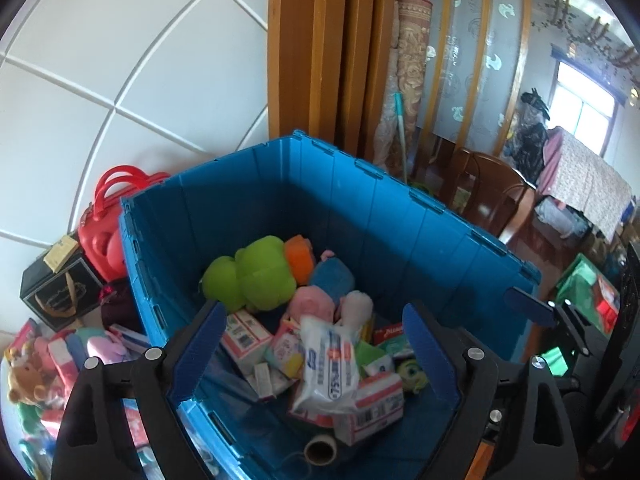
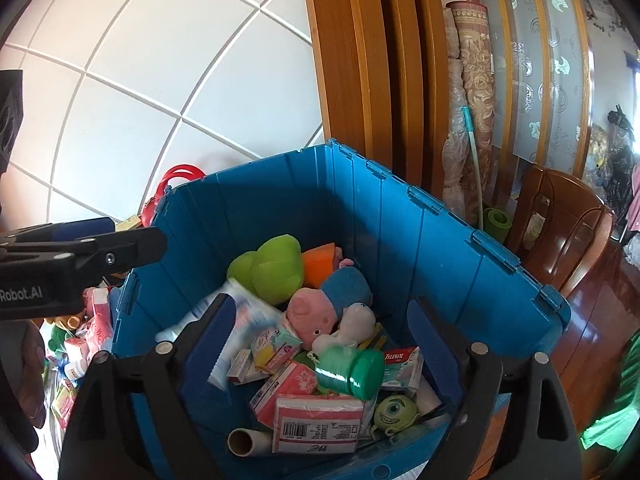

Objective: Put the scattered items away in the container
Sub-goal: 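Open left tool to drop the white packet into the crate while right tool releases the green jar, then move left tool to the green-pink WIPES pack while right tool reaches the white medicine box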

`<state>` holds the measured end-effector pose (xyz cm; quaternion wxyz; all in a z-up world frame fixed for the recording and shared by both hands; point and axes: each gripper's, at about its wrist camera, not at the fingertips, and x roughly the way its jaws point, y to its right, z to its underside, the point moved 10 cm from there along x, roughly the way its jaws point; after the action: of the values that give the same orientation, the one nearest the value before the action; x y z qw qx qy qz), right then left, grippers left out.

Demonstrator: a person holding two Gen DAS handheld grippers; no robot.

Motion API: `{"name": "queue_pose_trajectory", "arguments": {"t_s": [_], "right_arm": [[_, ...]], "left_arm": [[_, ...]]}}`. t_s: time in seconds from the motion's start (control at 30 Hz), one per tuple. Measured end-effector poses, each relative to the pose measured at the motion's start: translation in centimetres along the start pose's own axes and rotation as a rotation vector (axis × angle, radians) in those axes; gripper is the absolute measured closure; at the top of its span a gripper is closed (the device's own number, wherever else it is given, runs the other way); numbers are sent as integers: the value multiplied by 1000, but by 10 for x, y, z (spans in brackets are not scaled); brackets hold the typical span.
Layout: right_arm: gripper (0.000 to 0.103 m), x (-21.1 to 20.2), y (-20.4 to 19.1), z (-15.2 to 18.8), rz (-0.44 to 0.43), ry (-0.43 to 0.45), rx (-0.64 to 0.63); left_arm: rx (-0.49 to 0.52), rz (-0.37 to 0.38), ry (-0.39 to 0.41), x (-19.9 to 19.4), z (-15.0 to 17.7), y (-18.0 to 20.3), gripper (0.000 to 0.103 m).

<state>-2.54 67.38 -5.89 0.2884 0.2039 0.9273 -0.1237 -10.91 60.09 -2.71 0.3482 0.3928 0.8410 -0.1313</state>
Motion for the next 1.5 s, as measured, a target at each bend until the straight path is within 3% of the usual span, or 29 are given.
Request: {"name": "queue_pose_trajectory", "arguments": {"t_s": [0.4, 0.5, 0.63, 0.7, 0.83, 1.0, 1.17, 1.27, 1.33, 1.5], "right_arm": [[15, 1, -32, -1, -64, -1, -27], [15, 1, -57, -3, -108, 1, -60], [15, -1, -106, -3, -188, 3, -129], [15, -3, -136, -2, -233, 4, -168], [15, -12, -200, 5, -324, 4, -254], [15, -22, -280, 27, -430, -9, -354], [15, -28, -346, 61, -502, -40, -427], [15, -29, -375, 84, -524, -72, -456], [15, -27, -392, 102, -531, -101, -473], [15, -22, -431, 143, -534, -164, -516]], "left_arm": [[-53, -102, -88, -2, 29, -45, 12], [-82, -146, -73, -18, 41, -67, 12], [-37, -259, -25, -49, 60, -98, 12], [-74, -288, -20, -66, 74, -121, 12], [-282, -283, -43, -97, 117, -187, 12], [-477, -364, -34, -147, 184, -269, 12], [-596, -615, -64, -199, 270, -352, 12], [-657, -748, -140, -223, 325, -396, 12], [-692, -774, -171, -235, 354, -416, 12], [-767, -736, -199, -249, 406, -453, 12]]}}
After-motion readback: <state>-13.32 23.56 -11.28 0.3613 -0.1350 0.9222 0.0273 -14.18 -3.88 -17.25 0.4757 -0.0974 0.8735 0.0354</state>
